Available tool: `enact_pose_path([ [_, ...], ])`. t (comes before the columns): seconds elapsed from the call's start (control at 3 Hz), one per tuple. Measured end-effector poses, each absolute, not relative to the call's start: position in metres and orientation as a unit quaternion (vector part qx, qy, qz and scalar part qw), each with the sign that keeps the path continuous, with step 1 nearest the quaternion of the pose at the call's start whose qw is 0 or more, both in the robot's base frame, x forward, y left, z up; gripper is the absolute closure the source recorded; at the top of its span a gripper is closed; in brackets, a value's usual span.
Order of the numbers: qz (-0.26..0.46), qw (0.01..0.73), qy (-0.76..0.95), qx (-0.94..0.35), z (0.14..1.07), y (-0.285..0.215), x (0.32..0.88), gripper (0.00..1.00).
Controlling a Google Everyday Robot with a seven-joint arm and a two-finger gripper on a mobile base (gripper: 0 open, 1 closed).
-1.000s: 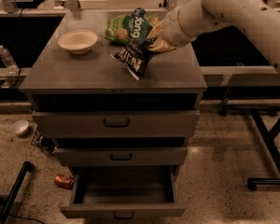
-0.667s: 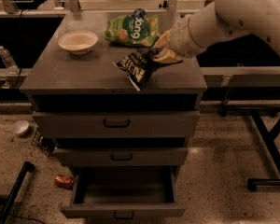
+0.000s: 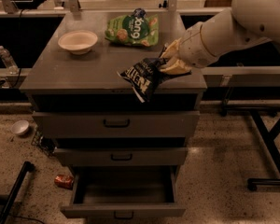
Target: Place blue chip bag into bottom drawer
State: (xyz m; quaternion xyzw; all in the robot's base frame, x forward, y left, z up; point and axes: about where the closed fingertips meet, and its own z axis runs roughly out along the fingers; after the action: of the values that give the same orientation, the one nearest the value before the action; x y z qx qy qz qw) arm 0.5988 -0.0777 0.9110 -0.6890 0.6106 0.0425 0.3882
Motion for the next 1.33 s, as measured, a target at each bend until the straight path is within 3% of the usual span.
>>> enact_pose_path([
  [0.67, 0.06, 0.425, 0.667, -0.609, 0.861, -0.083, 0.583, 1.0],
  [1.33, 0.093, 0.407, 0.723, -0.55, 0.837, -0.089, 0.55, 1.0],
])
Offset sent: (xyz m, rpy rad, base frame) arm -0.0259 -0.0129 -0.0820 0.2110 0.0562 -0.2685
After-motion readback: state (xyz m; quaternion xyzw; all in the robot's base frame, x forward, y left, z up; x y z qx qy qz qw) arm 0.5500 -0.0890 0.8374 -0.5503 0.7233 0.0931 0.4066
